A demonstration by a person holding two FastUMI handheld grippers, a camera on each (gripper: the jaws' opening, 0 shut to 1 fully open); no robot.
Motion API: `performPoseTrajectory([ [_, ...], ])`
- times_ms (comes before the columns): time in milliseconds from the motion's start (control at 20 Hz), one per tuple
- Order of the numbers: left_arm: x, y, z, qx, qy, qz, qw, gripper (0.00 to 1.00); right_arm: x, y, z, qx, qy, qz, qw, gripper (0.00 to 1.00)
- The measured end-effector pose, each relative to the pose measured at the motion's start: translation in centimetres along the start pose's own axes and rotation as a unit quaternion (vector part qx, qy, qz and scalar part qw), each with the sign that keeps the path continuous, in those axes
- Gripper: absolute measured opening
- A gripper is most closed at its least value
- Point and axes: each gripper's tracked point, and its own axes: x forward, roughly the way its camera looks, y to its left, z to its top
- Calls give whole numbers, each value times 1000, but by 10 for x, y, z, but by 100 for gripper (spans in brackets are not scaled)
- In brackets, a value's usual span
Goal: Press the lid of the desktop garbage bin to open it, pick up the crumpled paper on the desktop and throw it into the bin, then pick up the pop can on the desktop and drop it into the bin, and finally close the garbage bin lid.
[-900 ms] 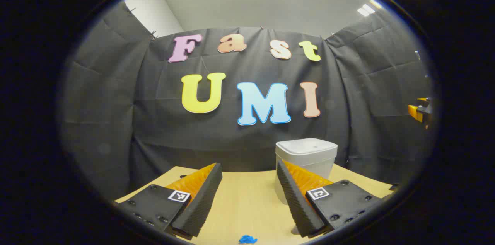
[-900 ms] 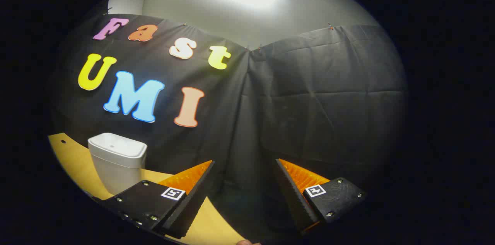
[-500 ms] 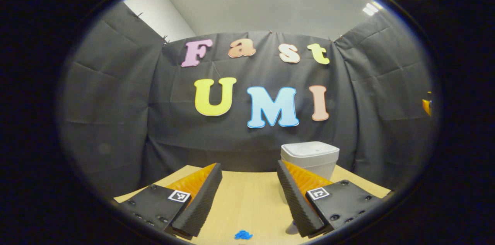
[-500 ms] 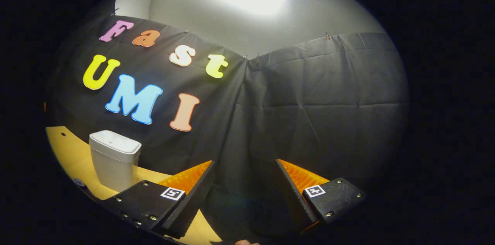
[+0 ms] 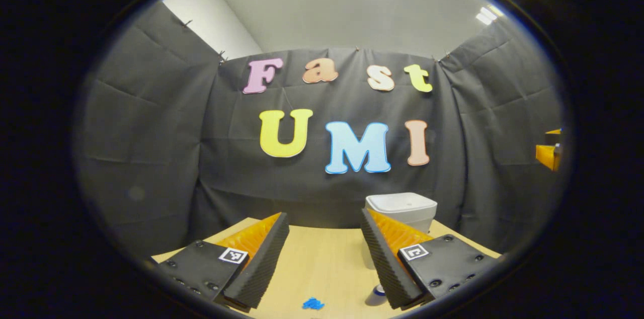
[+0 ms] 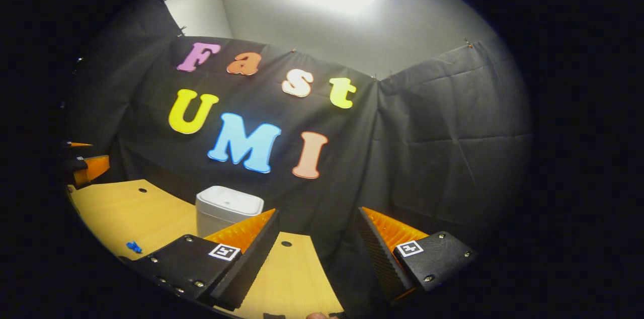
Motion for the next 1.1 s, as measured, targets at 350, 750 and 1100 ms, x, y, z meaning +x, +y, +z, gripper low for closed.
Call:
performPoseTrajectory([
  [350,18,53,-4,6,7,24,1000,96,24,76,1,19,7,60,998,97],
  [750,62,92,-12,22,12,7,1000,96,50,174,-29,59,61,110,990,97],
  [1100,93,91,-26,15,30,-35,999,94,79,221,-41,64,78,112,989,97],
])
